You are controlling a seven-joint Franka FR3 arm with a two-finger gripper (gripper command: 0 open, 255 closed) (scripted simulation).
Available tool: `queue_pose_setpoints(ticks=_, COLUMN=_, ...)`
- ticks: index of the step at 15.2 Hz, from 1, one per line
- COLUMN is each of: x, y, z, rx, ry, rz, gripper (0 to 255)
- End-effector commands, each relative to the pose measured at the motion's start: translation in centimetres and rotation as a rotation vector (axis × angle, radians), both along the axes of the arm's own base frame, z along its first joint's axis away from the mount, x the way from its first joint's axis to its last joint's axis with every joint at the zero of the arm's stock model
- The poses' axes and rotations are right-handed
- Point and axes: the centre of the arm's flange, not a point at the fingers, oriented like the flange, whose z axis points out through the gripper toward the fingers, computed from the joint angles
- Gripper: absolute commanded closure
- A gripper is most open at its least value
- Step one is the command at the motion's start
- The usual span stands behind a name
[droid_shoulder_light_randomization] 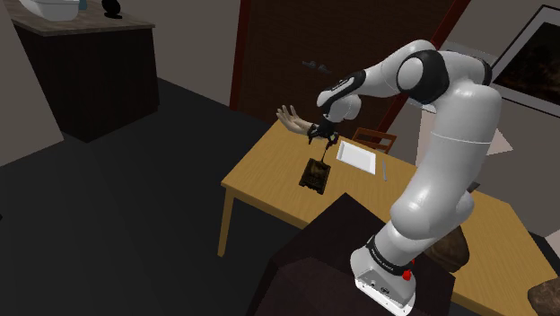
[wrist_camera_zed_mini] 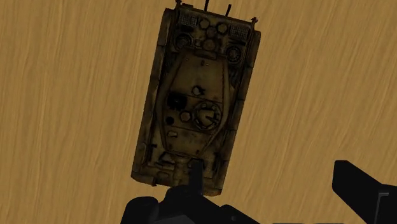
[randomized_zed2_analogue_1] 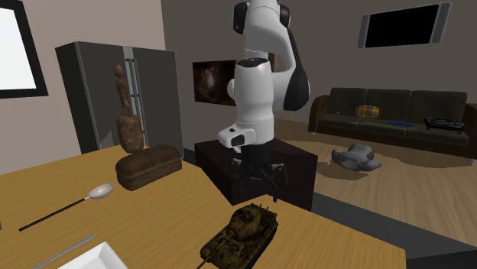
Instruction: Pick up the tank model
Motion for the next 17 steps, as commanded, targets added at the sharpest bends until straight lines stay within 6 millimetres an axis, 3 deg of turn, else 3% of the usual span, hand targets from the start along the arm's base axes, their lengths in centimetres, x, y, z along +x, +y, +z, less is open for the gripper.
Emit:
queue_pose_setpoints(ticks=1, x=-0.2, y=-2.1, z=-1.8, rx=-0.002, ry=0.005, rz=-0.055, gripper=0)
queue_pose_setpoints(ticks=8, x=-1.7, y=-8.9, z=-7.7, rx=-0.007, ry=0.024, rz=-0.244, gripper=0)
queue_pose_setpoints(ticks=17, x=-1.8, y=-9.0, z=-11.8, rx=-0.007, ry=0.024, rz=-0.248, gripper=0)
